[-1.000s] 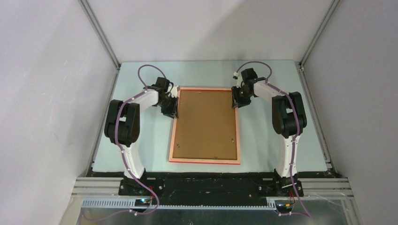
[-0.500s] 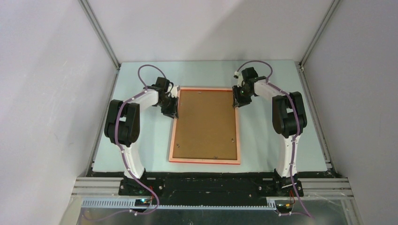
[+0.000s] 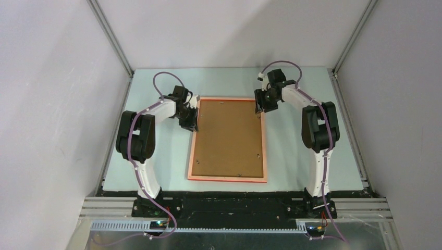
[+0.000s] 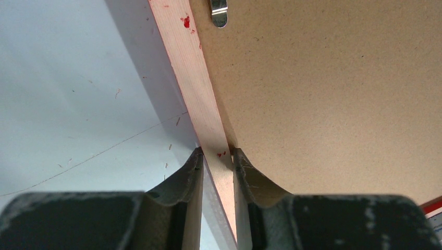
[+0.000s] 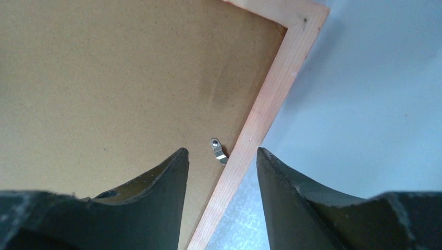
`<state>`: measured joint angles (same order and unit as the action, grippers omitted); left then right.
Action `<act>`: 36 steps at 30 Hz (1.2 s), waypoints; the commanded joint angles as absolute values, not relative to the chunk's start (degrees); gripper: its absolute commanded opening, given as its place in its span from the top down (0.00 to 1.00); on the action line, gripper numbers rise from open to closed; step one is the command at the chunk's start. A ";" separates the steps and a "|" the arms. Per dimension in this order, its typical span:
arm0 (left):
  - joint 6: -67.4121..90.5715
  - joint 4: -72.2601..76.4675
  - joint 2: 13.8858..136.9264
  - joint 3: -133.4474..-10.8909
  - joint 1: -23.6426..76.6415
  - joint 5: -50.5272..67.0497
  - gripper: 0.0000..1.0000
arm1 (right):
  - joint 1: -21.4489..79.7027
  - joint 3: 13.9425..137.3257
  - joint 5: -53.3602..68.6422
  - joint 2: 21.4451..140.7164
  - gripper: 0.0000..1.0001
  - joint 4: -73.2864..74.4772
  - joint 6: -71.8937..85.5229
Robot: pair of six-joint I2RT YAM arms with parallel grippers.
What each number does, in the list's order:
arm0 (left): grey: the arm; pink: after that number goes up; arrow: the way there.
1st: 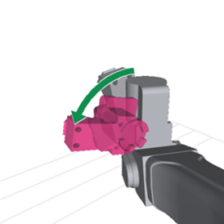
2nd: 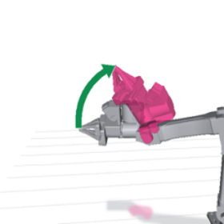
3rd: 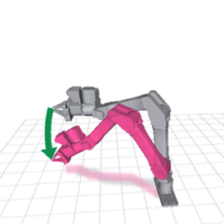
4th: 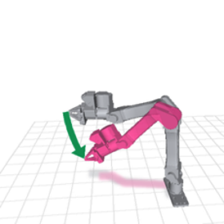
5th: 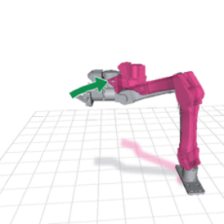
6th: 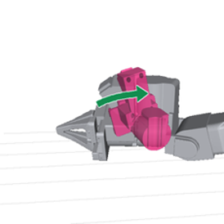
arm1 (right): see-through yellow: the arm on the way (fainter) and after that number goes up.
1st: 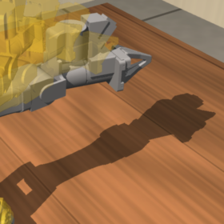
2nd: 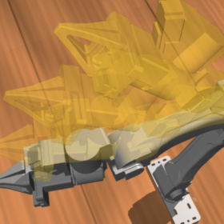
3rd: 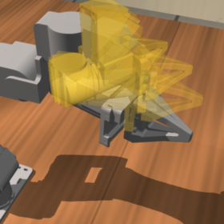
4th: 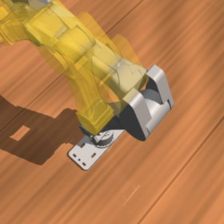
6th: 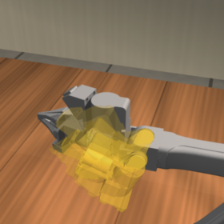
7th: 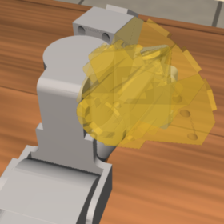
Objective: Put the photo into the frame
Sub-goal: Install the photo frame at the center of the board.
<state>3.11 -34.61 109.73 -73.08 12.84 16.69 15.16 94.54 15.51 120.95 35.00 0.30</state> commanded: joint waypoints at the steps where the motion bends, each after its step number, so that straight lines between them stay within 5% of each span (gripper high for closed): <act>1: 2.31 -40.09 110.13 -70.54 13.21 17.93 1.00 | 16.06 98.19 13.50 122.88 0.46 37.23 -2.38; 23: 2.20 -40.12 110.81 -70.64 13.15 18.14 1.00 | 15.70 96.90 11.17 124.81 0.47 39.15 -4.59; 36: 1.99 -40.09 110.84 -70.69 13.04 18.06 1.00 | 15.57 99.29 11.21 126.30 0.59 38.23 -3.84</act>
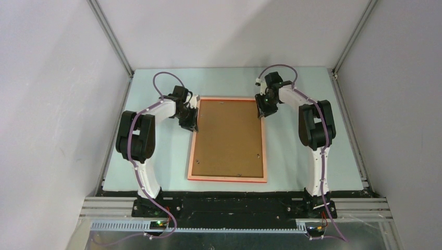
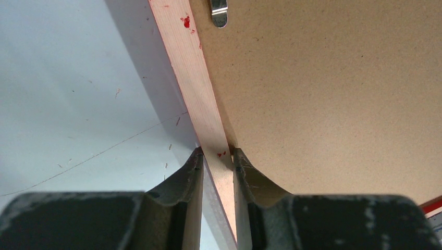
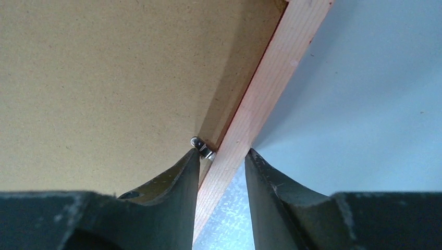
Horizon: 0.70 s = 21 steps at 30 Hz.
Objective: Put the photo into the frame
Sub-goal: Install the photo frame at the center of the board.
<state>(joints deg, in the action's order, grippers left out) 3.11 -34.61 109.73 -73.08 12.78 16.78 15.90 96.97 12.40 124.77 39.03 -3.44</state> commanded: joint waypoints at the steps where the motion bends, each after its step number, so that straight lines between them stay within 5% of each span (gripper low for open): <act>1: 1.96 -40.13 110.72 -70.63 13.02 18.03 1.00 | 15.56 99.48 11.10 126.35 0.61 38.35 -3.94; 9: 1.93 -40.11 110.86 -70.64 12.97 18.10 1.00 | 15.40 100.08 11.47 126.42 0.66 38.91 -4.69; 21: 2.21 -40.09 110.24 -70.65 12.84 18.07 1.00 | 13.89 98.11 16.05 120.05 0.50 39.48 -1.67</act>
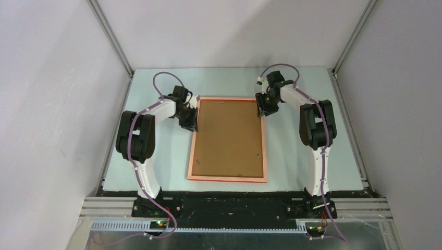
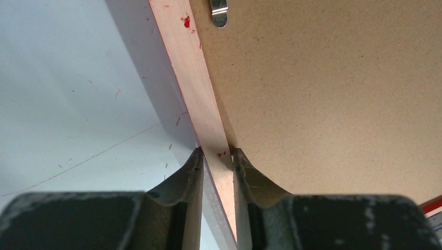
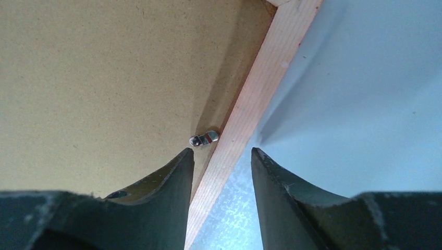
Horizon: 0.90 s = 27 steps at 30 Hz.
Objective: Put the photo into the frame
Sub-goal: Install the photo frame at the center of the board.
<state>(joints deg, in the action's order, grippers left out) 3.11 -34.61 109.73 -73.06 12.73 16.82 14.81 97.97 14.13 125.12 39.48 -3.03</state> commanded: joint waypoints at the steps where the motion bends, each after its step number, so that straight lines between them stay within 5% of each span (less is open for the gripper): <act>1: 2.20 -40.10 110.29 -70.66 12.90 18.09 1.00 | 13.73 98.31 15.98 119.73 0.50 39.03 -1.14; 27: 2.23 -40.15 110.39 -70.65 12.54 18.54 1.00 | 15.16 104.25 11.32 130.08 0.49 39.78 4.40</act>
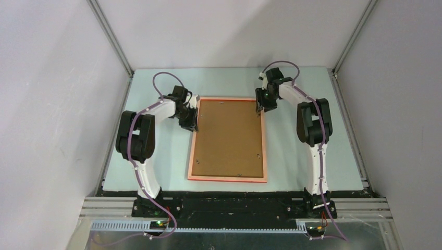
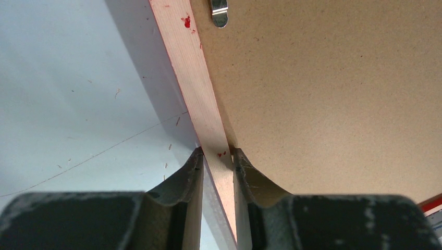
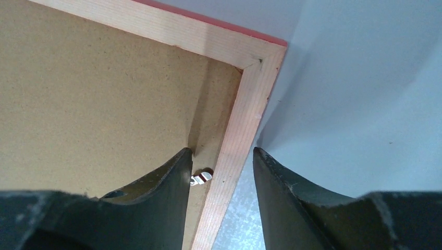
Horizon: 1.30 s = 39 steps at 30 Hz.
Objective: Put the photo into the frame
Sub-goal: Install the photo frame at the center of the board.
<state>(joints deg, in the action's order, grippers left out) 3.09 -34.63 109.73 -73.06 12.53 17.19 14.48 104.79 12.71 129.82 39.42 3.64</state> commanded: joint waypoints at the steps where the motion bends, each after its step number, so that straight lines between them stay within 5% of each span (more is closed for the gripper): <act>1: 2.25 -40.16 110.39 -70.66 12.50 18.50 1.00 | 15.19 103.93 11.20 129.88 0.50 39.71 4.29; 26: 2.54 -40.15 110.51 -70.71 12.06 18.49 1.00 | 14.46 99.01 12.12 125.97 0.56 41.00 -1.39; 39: 2.64 -40.15 110.39 -70.76 11.75 18.12 1.00 | 10.26 94.48 20.24 117.25 0.40 36.25 2.14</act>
